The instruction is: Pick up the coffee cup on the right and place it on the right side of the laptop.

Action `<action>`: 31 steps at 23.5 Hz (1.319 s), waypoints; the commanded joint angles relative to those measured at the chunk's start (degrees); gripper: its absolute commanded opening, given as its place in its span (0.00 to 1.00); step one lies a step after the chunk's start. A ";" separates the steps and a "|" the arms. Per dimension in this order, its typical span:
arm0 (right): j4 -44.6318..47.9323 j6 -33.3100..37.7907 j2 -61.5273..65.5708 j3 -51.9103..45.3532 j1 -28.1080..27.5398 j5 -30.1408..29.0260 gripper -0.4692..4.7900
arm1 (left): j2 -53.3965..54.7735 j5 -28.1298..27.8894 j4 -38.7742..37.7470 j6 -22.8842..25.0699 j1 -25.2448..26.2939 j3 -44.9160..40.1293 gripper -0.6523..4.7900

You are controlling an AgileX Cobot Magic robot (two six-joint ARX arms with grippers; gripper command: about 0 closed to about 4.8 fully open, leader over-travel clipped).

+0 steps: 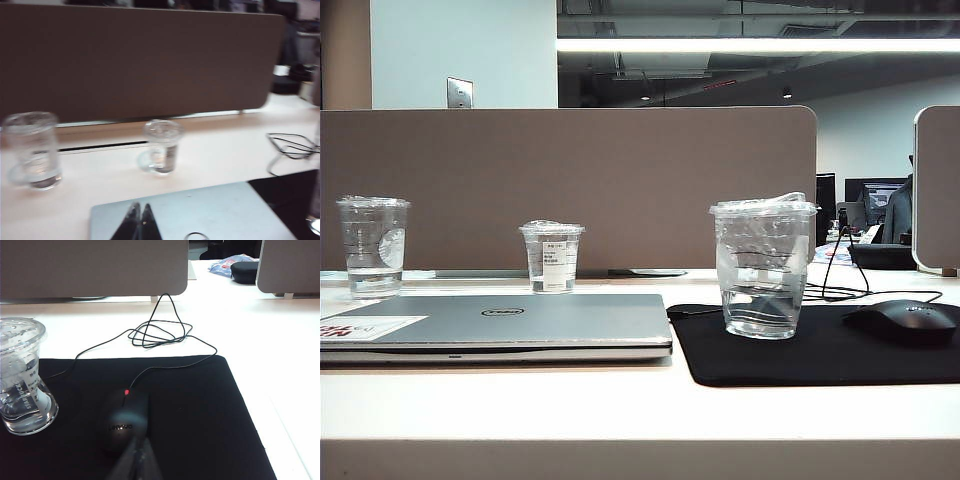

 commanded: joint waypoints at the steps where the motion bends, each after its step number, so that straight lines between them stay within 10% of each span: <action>1: 0.94 -0.20 -0.13 -0.24 0.00 0.00 0.08 | -5.55 -5.53 1.51 0.22 0.17 -4.66 0.11; 31: 0.96 -0.20 -0.13 -0.24 0.00 0.00 0.08 | -20.06 -5.18 0.87 -1.03 5.68 -23.45 0.11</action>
